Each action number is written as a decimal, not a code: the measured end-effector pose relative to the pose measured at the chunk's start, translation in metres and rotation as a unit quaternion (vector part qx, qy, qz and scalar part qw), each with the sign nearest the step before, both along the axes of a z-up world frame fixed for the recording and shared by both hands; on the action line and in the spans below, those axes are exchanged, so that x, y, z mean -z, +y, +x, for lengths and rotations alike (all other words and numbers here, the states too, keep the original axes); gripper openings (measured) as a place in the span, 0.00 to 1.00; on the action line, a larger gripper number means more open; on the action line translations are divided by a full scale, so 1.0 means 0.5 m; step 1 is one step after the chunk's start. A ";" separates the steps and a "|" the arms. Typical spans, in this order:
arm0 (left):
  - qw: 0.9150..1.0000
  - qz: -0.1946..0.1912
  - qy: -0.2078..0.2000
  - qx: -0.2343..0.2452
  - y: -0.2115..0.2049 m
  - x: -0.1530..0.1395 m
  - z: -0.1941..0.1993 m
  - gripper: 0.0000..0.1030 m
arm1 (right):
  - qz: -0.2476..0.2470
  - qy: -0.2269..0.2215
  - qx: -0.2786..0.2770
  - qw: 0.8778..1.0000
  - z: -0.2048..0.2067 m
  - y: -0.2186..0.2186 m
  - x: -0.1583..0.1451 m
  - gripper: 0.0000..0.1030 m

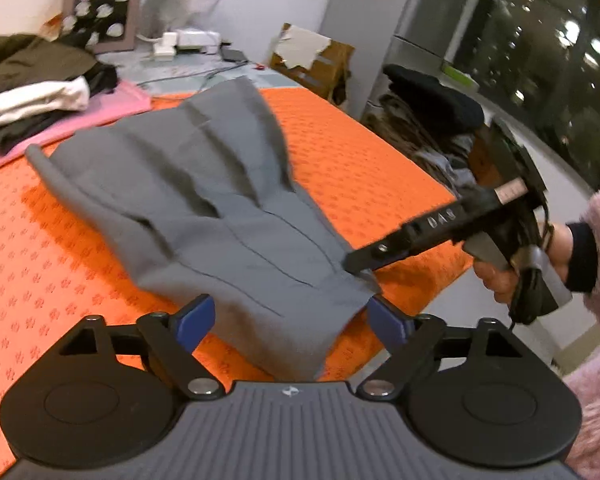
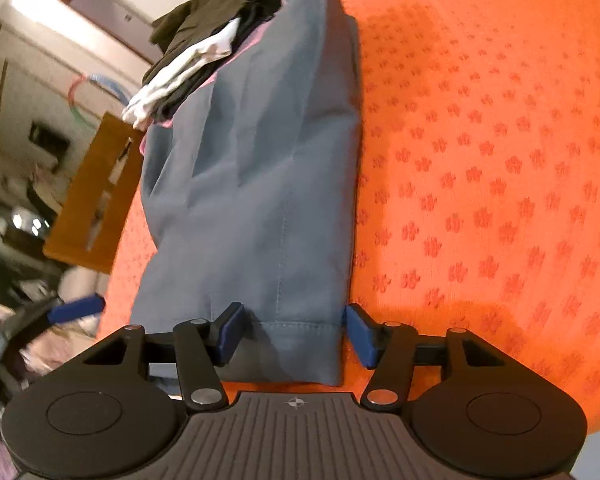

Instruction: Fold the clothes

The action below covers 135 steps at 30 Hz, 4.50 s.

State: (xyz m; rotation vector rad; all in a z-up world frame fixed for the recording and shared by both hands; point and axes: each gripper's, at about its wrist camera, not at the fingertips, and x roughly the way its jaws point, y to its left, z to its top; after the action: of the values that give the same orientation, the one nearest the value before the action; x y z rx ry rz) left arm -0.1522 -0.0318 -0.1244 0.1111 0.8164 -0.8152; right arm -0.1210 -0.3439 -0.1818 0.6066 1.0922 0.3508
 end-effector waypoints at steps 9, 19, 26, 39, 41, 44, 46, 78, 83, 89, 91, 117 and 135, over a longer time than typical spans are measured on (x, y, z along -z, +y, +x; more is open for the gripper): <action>0.998 0.047 -0.043 -0.003 -0.046 0.029 -0.032 0.88 | 0.114 0.046 0.060 0.991 0.016 -0.036 -0.060 0.21; 0.986 0.080 -0.131 -0.067 -0.103 0.046 -0.047 0.89 | 0.158 0.088 0.099 0.979 0.071 -0.008 -0.161 0.20; 0.961 0.132 -0.223 -0.092 -0.152 0.075 -0.055 0.89 | 0.200 0.119 0.144 0.962 0.088 -0.013 -0.159 0.20; 0.957 0.168 -0.235 -0.017 -0.146 0.069 -0.058 0.75 | 0.148 0.105 0.135 0.974 0.079 -0.032 -0.146 0.22; 0.958 0.158 -0.240 0.014 -0.134 0.054 -0.074 0.82 | 0.130 0.105 0.132 0.977 0.069 -0.039 -0.130 0.22; 0.953 0.165 -0.249 0.053 -0.119 0.038 -0.084 0.82 | 0.120 0.109 0.135 0.978 0.052 -0.051 -0.096 0.24; 0.949 0.171 -0.253 0.073 -0.110 0.030 -0.085 0.82 | 0.113 0.108 0.141 0.978 0.040 -0.057 -0.077 0.26; 0.758 0.110 -0.314 0.561 -0.019 0.131 0.115 0.84 | -0.140 -0.065 0.352 0.923 -0.313 0.150 -0.074 0.51; 0.725 0.071 -0.353 0.588 -0.011 0.160 0.119 0.50 | -0.176 -0.066 0.361 0.913 -0.337 0.216 -0.072 0.51; 0.755 0.028 -0.366 0.543 -0.024 0.090 0.166 0.17 | -0.205 -0.102 0.343 0.911 -0.324 0.286 -0.064 0.51; 0.782 0.017 -0.356 0.511 -0.048 0.053 0.189 0.16 | -0.205 -0.113 0.340 0.911 -0.303 0.299 -0.056 0.51; 0.870 -0.020 -0.284 0.403 -0.156 -0.077 0.225 0.15 | -0.366 -0.191 0.255 0.874 -0.105 0.404 -0.070 0.37; 0.832 -0.010 -0.294 0.470 -0.106 -0.046 0.176 0.15 | -0.299 -0.125 0.454 0.830 -0.140 0.295 -0.035 0.03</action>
State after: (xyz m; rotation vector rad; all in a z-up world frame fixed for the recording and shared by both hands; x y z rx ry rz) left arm -0.0643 -0.0849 -0.1013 0.7549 0.1070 -1.6083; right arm -0.1908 -0.1963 -0.1642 0.4310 0.5063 -0.7141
